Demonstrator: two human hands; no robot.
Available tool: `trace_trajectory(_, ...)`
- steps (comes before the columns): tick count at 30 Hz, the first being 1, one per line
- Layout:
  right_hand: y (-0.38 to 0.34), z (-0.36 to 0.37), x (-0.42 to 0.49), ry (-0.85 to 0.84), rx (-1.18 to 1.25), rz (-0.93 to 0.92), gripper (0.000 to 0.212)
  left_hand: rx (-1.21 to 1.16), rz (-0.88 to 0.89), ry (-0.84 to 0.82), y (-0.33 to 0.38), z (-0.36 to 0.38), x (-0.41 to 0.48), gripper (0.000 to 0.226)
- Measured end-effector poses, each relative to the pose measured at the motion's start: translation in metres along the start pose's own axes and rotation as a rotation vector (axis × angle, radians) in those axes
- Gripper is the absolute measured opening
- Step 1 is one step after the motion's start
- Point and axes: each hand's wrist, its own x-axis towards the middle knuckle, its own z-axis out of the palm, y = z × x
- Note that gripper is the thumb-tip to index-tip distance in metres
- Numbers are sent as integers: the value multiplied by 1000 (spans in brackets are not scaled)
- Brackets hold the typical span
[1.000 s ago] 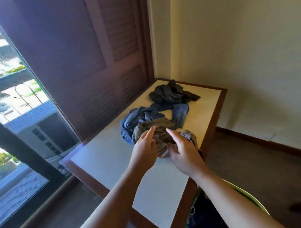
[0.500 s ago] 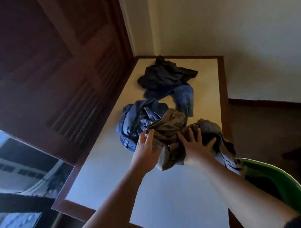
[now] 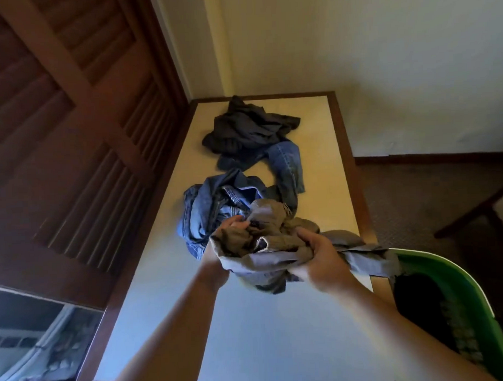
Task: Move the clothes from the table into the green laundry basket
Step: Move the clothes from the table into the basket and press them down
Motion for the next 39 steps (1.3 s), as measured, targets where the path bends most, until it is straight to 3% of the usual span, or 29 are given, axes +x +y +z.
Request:
trace_trajectory(3,-9,2,-1,-1,47,-47,42,28,-95,3,6,-9,31,25)
trace_trajectory(7,-18,5,6,71,-213,-120,122,51,-127,-120,39,30,-18,45)
trace_trajectory(9,-23,4,16,-37,-388,-32,139,-76,-151,-204,42,40,-38,55)
trace_trajectory(11,-27,3,28,-240,-507,36,136,-105,-132,-266,38,46,-46,60)
trace_trajectory(12,-26,2,33,-301,-500,26,128,-88,-137,-270,41,48,-47,52)
trace_trajectory(13,-22,0,38,-304,-444,17,117,-49,-138,-262,45,50,-46,42)
trace_trajectory(17,-7,-4,39,-87,-254,146,76,151,-79,33,48,32,-16,15)
trace_trajectory(20,6,0,38,18,-146,192,61,265,115,285,44,25,-24,29)
trace_trajectory(22,12,-1,35,85,-51,217,56,612,216,488,41,25,-25,38)
trace_trajectory(24,15,-4,32,132,52,240,54,1043,158,588,39,27,-19,67)
trace_trajectory(27,21,-15,28,196,196,276,58,1423,66,465,37,32,4,110)
trace_trajectory(31,24,-33,21,269,254,300,63,1527,-106,272,31,35,31,142)
trace_trajectory(35,27,-43,13,341,306,295,59,1584,-176,267,30,41,41,147)
trace_trajectory(39,29,-41,13,335,279,292,57,1585,-162,343,33,43,49,117)
